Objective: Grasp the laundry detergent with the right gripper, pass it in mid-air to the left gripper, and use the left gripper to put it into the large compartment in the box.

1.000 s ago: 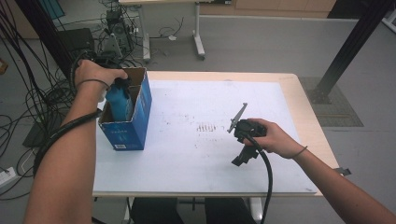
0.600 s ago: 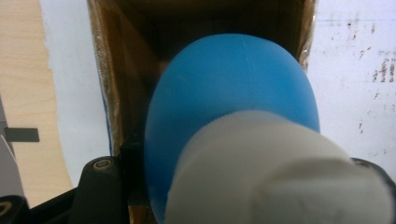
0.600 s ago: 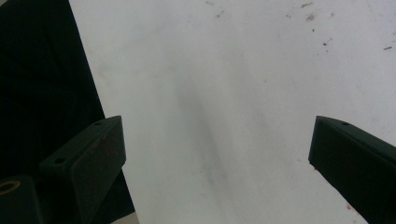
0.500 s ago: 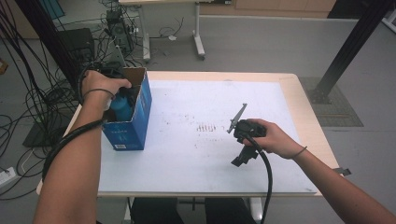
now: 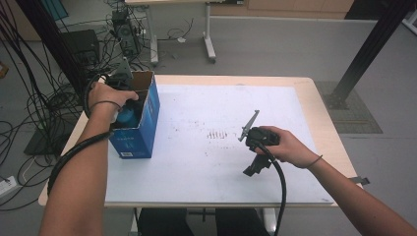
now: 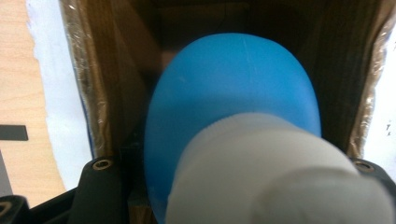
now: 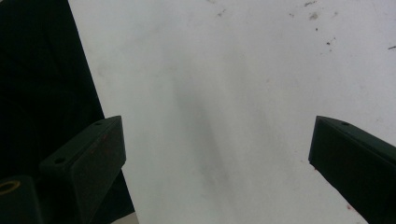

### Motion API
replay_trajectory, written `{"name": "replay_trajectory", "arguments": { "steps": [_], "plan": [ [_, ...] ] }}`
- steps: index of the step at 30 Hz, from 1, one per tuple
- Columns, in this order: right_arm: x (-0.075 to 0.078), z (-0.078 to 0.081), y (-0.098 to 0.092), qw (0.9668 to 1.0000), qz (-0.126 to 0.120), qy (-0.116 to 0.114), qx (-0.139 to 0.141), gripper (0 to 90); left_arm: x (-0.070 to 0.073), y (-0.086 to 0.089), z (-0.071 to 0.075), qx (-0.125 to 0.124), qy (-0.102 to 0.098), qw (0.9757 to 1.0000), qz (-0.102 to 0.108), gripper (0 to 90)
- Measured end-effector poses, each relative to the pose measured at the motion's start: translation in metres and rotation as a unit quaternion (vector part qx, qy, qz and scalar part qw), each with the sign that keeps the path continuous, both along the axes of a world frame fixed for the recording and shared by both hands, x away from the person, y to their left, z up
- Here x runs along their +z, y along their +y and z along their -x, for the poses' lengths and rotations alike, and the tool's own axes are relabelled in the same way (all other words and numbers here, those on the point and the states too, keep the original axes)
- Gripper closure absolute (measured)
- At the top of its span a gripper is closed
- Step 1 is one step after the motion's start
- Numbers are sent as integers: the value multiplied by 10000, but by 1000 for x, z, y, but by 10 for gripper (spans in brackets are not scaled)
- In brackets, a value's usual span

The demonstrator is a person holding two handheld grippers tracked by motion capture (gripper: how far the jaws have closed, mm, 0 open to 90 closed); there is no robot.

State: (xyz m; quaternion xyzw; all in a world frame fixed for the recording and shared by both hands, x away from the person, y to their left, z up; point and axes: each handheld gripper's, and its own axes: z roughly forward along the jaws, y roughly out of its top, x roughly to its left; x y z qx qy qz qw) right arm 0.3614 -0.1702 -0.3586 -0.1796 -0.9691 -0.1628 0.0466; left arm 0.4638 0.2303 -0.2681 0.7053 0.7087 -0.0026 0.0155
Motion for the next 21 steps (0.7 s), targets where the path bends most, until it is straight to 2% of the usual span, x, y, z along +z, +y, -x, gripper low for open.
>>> {"name": "replay_trajectory", "arguments": {
  "steps": [6, 21],
  "plan": [
    [-1, 0, 0, 10000, 4, 15, -4, 35, -7, 1, 0, 13, 51, 10000, 17, 380],
    [-3, 0, 3, 10000, -18, 19, 41, 37, -8, 0, 0, 13, 60, 10000, 6, 380]
  ]
}}
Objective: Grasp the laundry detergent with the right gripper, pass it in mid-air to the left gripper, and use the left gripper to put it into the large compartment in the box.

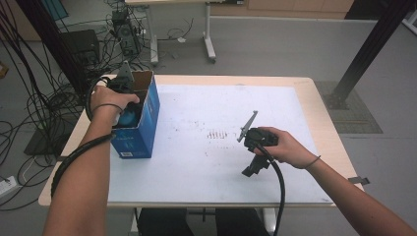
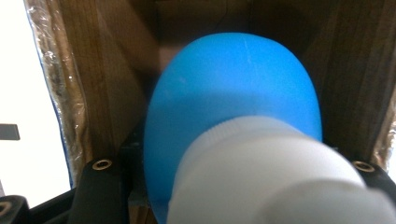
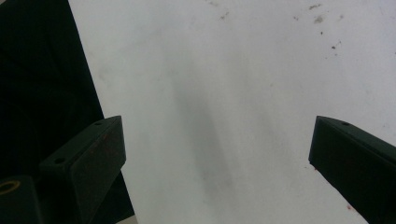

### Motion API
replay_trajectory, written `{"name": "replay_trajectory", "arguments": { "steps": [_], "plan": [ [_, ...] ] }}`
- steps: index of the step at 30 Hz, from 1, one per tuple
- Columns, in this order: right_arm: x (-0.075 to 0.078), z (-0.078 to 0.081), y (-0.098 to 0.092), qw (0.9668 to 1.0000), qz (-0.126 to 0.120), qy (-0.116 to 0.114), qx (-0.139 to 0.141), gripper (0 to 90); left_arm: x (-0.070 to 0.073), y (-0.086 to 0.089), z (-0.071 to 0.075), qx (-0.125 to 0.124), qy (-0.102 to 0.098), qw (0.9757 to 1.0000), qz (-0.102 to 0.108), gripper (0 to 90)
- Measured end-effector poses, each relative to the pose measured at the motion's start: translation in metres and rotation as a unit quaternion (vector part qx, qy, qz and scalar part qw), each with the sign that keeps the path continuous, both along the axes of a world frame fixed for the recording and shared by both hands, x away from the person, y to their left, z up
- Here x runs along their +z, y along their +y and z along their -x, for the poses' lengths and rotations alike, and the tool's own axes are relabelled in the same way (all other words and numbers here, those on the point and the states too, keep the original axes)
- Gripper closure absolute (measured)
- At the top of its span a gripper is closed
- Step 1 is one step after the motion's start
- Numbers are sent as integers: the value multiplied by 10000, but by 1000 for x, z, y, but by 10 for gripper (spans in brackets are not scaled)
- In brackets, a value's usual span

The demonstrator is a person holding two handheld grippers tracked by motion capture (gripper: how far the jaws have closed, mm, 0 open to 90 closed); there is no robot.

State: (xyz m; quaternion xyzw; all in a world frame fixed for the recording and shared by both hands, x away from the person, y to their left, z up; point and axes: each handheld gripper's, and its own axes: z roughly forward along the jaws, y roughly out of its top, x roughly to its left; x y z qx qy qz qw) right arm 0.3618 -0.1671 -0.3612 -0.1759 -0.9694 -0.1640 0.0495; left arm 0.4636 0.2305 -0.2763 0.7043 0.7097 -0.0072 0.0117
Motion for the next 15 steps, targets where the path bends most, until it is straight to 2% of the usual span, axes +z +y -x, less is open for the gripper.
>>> {"name": "replay_trajectory", "arguments": {
  "steps": [15],
  "plan": [
    [0, -1, 0, 10000, 1, 0, -8, 37, 0, 0, 0, 54, 6, 10000, 15, 380]
  ]
}}
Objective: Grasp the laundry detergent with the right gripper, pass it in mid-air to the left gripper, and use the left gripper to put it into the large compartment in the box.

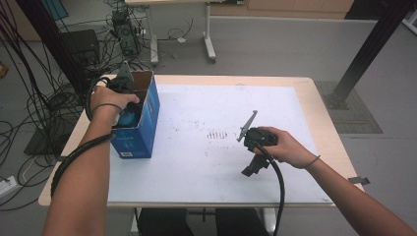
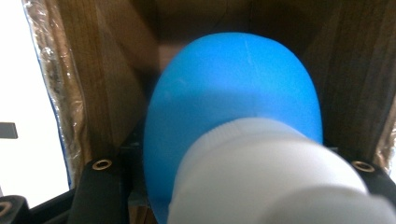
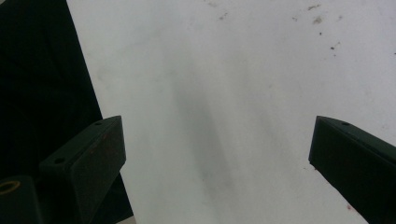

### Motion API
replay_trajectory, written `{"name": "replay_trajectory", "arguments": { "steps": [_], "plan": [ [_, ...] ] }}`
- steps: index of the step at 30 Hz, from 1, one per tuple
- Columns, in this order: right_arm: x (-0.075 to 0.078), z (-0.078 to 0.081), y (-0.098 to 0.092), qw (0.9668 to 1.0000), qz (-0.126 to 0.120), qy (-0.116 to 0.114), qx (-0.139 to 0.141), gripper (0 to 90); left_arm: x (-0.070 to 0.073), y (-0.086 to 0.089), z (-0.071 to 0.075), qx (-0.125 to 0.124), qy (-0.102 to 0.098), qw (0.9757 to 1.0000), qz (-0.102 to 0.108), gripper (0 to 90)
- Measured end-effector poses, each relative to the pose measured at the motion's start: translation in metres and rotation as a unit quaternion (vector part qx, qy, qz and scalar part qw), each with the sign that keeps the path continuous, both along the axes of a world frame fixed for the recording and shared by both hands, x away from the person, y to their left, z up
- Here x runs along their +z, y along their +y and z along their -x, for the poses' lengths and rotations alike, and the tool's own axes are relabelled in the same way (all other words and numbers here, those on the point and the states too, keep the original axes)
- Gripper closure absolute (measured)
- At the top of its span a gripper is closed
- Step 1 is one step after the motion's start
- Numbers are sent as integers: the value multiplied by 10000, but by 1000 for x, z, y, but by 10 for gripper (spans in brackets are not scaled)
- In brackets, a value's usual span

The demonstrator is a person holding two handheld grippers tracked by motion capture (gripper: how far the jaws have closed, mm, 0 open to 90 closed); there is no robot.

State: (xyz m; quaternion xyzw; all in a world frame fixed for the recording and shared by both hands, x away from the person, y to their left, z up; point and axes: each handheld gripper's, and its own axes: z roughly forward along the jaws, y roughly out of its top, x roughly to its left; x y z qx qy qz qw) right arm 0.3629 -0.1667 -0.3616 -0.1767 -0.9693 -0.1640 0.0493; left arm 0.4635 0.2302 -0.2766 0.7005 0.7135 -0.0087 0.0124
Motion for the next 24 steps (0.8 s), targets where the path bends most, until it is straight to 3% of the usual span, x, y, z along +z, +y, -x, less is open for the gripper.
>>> {"name": "replay_trajectory", "arguments": {
  "steps": [24],
  "plan": [
    [1, 1, -1, 10000, 13, -17, -23, 36, 0, 1, 2, -19, 43, 10000, 20, 380]
  ]
}}
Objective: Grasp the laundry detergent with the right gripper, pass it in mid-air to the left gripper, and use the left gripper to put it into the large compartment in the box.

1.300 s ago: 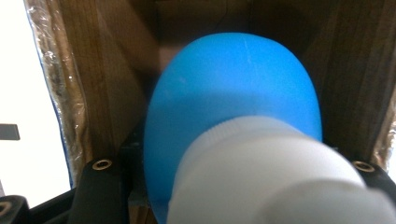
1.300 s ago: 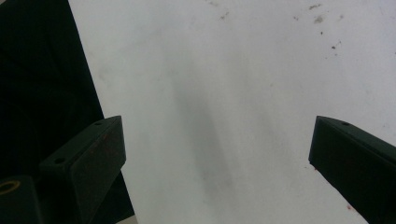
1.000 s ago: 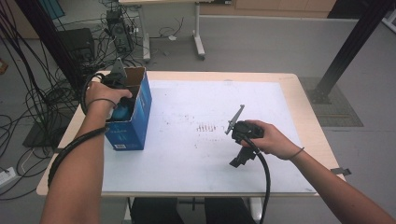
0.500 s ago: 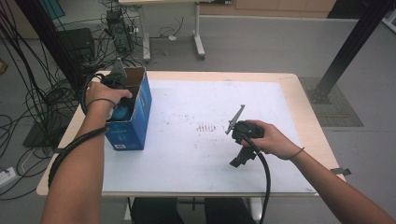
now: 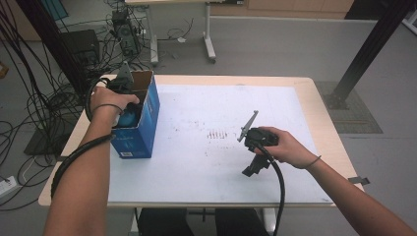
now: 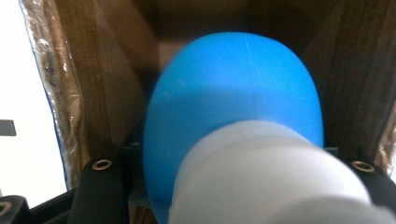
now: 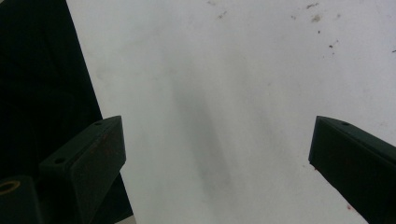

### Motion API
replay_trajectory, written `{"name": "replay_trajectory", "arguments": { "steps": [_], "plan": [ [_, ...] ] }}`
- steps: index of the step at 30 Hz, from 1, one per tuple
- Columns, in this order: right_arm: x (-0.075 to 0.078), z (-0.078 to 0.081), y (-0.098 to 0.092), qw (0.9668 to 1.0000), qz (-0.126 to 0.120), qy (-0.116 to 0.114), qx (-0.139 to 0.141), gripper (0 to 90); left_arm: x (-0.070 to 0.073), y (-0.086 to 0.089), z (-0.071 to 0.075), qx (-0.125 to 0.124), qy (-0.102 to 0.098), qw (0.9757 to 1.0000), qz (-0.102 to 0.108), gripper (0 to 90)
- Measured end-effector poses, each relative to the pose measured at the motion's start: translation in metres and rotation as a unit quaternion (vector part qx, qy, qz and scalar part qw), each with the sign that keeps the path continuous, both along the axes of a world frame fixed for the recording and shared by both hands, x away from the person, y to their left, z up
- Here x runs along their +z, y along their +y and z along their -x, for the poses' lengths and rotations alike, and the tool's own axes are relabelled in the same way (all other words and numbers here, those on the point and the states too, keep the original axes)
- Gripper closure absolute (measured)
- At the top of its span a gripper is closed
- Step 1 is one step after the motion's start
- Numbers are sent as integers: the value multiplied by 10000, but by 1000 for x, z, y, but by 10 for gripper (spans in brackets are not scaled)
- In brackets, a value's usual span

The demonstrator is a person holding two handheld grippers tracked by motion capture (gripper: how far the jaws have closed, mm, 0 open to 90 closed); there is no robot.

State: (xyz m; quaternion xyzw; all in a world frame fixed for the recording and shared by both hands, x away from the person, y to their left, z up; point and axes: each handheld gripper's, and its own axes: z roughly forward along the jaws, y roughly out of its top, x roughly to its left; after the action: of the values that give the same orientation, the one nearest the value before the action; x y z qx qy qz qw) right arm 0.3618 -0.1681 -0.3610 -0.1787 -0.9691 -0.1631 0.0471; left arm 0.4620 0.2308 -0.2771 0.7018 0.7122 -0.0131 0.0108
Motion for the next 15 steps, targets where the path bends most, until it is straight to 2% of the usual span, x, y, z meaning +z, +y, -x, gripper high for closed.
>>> {"name": "replay_trajectory", "arguments": {
  "steps": [15],
  "plan": [
    [0, 0, 0, 10000, -29, -7, 22, 37, 0, 0, 0, 12, -8, 10000, -7, 380]
  ]
}}
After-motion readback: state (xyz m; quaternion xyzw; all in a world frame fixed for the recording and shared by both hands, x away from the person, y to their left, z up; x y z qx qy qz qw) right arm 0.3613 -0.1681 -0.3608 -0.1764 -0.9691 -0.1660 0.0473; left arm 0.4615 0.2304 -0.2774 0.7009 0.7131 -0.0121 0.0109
